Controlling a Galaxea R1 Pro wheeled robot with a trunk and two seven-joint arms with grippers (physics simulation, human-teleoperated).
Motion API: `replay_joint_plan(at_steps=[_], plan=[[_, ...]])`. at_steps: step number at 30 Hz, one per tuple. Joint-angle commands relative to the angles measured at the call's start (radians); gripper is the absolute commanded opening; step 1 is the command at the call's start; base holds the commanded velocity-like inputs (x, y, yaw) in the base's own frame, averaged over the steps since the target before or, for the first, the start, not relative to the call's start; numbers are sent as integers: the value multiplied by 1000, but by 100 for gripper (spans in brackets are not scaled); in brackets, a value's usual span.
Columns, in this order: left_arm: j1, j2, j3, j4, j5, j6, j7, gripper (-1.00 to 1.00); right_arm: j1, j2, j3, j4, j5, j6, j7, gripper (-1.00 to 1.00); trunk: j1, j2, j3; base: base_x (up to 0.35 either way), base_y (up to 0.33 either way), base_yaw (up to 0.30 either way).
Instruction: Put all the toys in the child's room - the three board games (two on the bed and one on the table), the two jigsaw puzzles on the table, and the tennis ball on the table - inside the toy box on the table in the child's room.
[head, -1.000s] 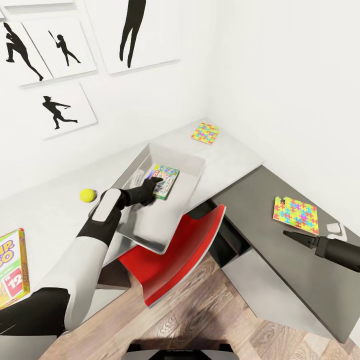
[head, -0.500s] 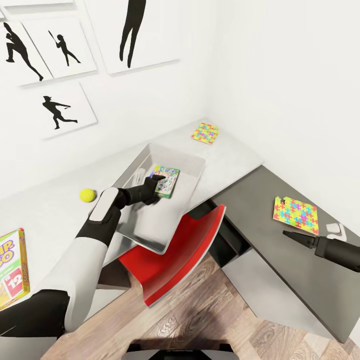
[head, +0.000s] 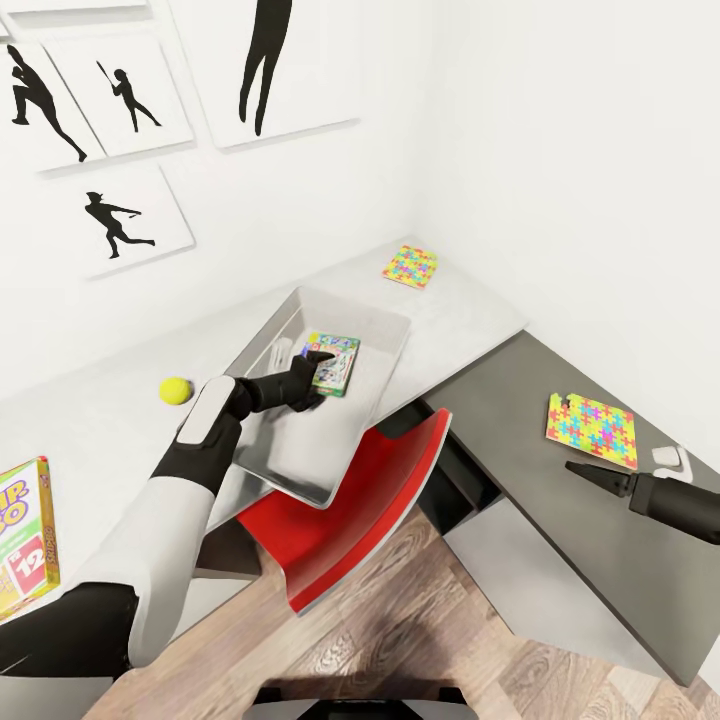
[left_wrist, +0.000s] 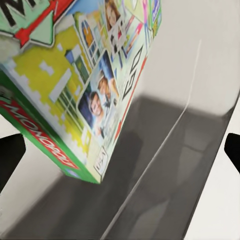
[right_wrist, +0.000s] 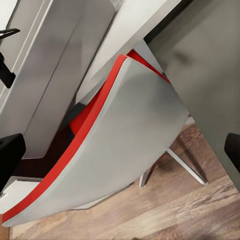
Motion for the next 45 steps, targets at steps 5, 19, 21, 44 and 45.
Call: replay_joint_plan(at_steps=[5,19,21,44,45], plan=[[6,1,1,-9,13,7,10,100,-1,-1,-1,0,0,5,3,100,1,-2,-1,0,0,0],[53,13,9,-56,13,12,10,100,-1,-1,-1,-1,0,5,3,100,1,-2,-1,0,0,0],[56,15,10,-59,13,12,10,100,-1,-1,-1,0,0,5,3,100,1,-2,-1,0,0,0],[112,20,-74,-451,4,108,132,100,-1,-3,-3,0,2,5,34,100,1,-2,-1,0,0,0],[117,20,-88,-485,5,112,143,100,-1,-3,-3,0,2,5,39,100,1,-2,-1,0,0,0]])
